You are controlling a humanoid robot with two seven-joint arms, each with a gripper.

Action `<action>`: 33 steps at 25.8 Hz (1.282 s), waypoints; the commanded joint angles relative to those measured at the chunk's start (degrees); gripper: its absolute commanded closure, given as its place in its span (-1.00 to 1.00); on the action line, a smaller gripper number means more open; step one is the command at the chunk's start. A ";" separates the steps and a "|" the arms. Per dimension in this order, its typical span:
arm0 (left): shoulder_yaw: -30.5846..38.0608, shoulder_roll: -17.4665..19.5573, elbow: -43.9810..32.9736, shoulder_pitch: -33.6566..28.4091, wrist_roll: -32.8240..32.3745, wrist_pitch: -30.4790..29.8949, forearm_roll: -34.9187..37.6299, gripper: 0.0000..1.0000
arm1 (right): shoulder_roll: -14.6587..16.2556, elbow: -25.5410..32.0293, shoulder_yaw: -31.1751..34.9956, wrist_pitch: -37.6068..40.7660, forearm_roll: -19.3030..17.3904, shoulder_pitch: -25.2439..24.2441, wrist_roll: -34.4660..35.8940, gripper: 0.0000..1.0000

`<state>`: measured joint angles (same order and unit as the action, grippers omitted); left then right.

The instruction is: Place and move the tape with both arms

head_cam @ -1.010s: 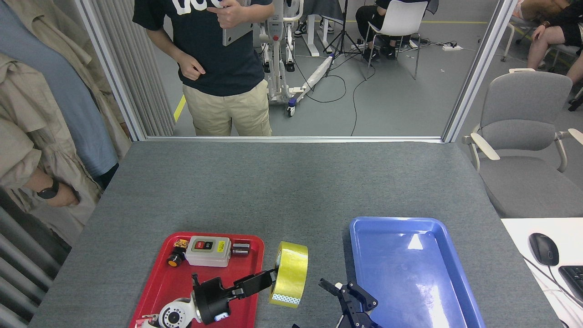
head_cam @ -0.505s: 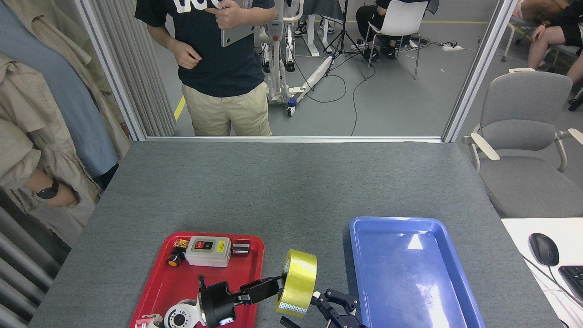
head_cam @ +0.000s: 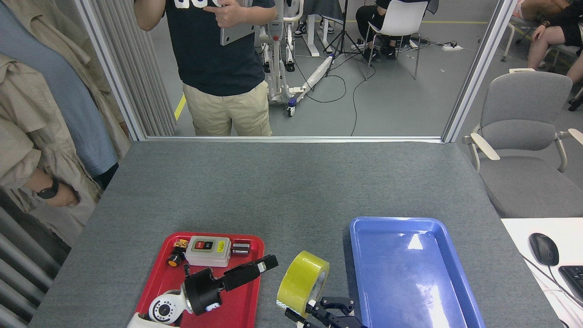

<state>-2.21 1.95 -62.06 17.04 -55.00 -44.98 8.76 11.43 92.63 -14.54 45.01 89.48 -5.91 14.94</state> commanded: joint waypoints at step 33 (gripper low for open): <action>-3.94 9.83 -23.81 -15.54 50.86 42.79 62.16 -0.99 | 4.13 -4.04 4.69 -52.31 -4.67 7.75 -50.53 -0.98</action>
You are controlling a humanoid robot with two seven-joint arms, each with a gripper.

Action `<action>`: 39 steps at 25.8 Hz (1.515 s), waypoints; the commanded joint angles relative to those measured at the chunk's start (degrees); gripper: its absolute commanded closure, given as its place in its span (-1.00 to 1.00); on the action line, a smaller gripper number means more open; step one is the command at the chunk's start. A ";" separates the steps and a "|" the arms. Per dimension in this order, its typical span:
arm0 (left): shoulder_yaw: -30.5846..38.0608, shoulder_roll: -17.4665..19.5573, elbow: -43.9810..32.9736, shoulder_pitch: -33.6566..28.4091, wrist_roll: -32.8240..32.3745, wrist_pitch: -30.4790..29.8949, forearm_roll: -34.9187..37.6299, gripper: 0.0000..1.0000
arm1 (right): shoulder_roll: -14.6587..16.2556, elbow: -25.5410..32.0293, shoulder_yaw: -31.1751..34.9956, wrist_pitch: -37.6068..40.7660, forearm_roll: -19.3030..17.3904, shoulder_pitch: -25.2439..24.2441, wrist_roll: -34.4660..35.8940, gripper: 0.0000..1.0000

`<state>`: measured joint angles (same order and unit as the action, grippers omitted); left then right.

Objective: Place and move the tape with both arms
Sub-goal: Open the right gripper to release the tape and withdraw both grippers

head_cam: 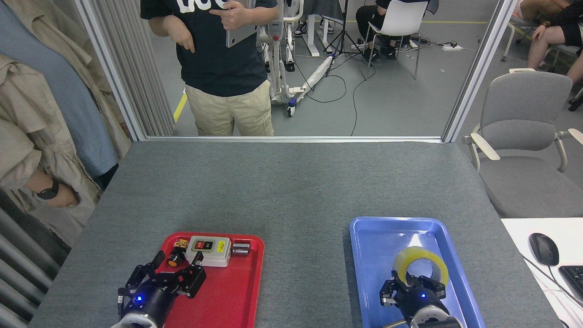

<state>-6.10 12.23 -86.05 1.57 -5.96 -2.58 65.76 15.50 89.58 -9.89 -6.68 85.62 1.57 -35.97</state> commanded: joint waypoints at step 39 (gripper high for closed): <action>-5.15 1.13 1.15 -0.42 21.26 -3.92 9.03 -0.99 | -1.26 0.60 7.35 3.43 -5.90 -3.50 39.05 -1.00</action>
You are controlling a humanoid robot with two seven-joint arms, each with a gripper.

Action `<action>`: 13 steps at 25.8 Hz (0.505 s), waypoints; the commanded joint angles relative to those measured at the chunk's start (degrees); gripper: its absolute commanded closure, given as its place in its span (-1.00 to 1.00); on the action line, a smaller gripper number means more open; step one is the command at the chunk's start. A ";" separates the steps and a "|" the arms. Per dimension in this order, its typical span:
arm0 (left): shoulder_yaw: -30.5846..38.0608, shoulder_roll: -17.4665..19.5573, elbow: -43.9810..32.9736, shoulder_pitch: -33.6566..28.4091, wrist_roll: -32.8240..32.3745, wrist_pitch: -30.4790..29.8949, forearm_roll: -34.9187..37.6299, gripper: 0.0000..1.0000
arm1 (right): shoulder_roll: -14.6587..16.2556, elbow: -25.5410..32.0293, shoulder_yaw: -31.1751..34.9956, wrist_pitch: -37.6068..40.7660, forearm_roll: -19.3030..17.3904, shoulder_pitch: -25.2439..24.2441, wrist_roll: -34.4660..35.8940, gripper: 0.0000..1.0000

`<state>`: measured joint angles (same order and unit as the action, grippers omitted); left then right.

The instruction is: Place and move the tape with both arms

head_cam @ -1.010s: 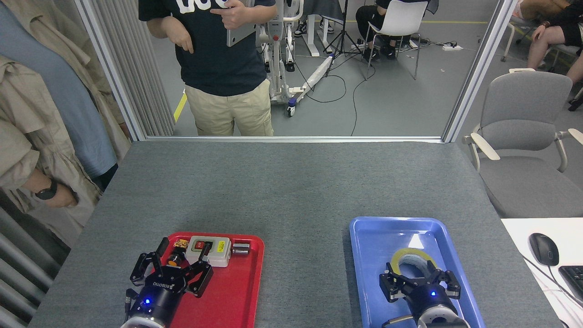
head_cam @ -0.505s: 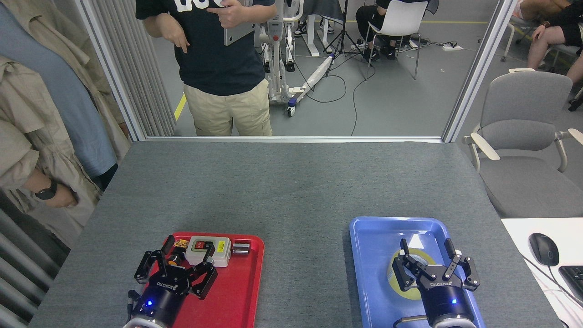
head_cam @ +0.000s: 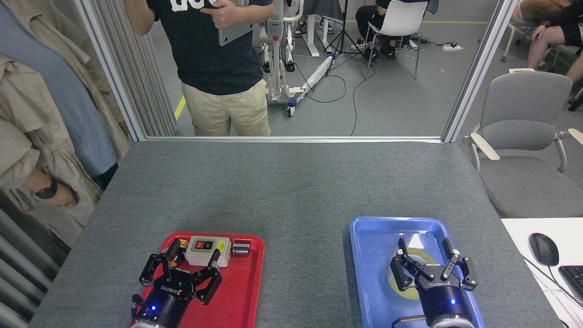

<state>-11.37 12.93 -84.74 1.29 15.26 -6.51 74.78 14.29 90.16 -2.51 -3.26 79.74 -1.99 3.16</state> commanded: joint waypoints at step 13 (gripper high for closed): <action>0.39 0.16 -0.51 -0.67 -0.05 0.10 0.02 -0.99 | -0.14 0.02 -0.48 -0.08 -0.03 -0.12 -0.08 -1.00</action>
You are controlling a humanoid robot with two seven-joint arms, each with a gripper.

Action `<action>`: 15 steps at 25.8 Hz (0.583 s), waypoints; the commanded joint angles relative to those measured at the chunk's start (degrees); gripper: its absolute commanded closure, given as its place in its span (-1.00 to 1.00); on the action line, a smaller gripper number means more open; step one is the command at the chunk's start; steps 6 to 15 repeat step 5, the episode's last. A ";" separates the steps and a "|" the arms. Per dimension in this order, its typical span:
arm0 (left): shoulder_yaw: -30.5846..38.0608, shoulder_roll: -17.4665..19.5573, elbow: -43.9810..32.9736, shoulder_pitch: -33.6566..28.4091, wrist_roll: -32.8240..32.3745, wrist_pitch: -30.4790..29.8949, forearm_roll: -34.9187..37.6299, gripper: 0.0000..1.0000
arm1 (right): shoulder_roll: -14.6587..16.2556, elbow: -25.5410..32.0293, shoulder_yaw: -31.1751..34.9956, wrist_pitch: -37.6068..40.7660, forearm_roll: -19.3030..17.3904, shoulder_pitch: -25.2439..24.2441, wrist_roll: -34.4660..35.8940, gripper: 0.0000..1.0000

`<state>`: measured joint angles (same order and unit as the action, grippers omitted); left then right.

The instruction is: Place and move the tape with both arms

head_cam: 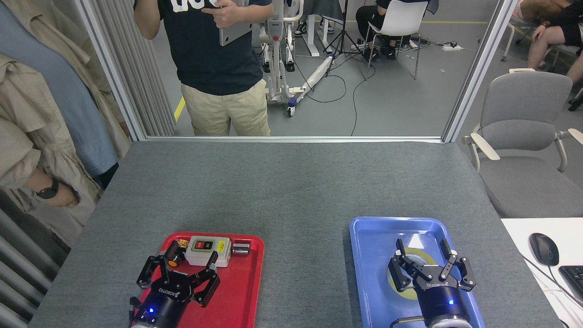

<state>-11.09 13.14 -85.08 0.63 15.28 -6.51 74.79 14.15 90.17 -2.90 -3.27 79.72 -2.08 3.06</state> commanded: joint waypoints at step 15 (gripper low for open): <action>1.15 -0.13 0.00 -0.01 -0.16 0.10 0.01 -0.99 | 0.00 0.00 -0.09 -0.07 0.00 -0.02 0.28 -1.00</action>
